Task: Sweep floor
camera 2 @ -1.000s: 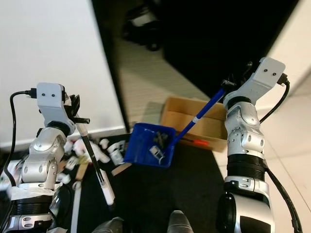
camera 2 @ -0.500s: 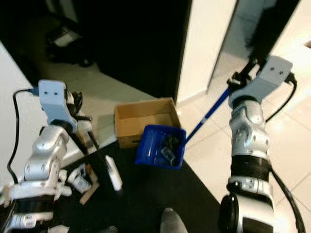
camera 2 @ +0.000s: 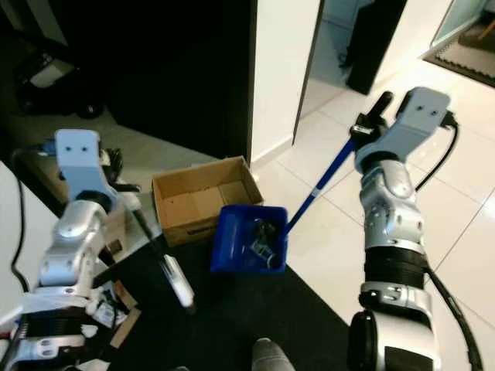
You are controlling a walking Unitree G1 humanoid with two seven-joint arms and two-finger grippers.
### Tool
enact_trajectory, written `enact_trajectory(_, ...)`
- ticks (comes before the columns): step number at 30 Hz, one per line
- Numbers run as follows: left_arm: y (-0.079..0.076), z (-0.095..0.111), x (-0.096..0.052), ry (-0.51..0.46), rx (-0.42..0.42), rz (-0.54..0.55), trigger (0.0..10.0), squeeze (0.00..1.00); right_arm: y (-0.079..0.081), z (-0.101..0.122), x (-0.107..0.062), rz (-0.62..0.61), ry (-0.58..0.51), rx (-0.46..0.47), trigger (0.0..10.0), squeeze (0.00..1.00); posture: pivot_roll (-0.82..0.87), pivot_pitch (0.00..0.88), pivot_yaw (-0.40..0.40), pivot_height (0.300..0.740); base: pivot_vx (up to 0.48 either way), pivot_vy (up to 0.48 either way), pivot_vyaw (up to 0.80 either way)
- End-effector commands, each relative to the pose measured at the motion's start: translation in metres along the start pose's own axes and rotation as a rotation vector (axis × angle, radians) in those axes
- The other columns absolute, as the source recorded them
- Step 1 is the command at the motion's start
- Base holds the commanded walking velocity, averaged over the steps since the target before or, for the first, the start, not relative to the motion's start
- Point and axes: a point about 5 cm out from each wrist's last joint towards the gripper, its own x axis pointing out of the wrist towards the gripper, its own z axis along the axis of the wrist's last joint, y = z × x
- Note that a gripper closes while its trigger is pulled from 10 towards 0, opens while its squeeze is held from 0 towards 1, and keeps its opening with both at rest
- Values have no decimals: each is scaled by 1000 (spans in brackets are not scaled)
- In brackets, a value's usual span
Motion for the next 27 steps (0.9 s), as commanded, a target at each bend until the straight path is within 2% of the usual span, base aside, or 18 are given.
enact_trajectory(1,13,5,2,-23,45,64,10000,0,9,21,2,62,-86,-10,10000,0,-39,38,58,740,0,0,0)
enact_trajectory(6,15,3,1,-16,48,68,10000,0,12,23,3,77,-96,-10,10000,0,-39,38,58,740,0,0,0)
enact_trajectory(12,13,-1,-5,-17,60,65,10000,0,21,36,4,107,-187,-5,10000,0,-24,39,47,740,0,0,0)
enact_trajectory(19,14,-4,-5,-3,62,78,10000,0,34,66,0,185,-362,57,10000,0,-23,42,49,740,480,0,0)
enact_trajectory(27,14,-5,-6,0,58,81,10000,0,38,69,1,200,-381,67,10000,0,-19,43,45,740,480,0,0)
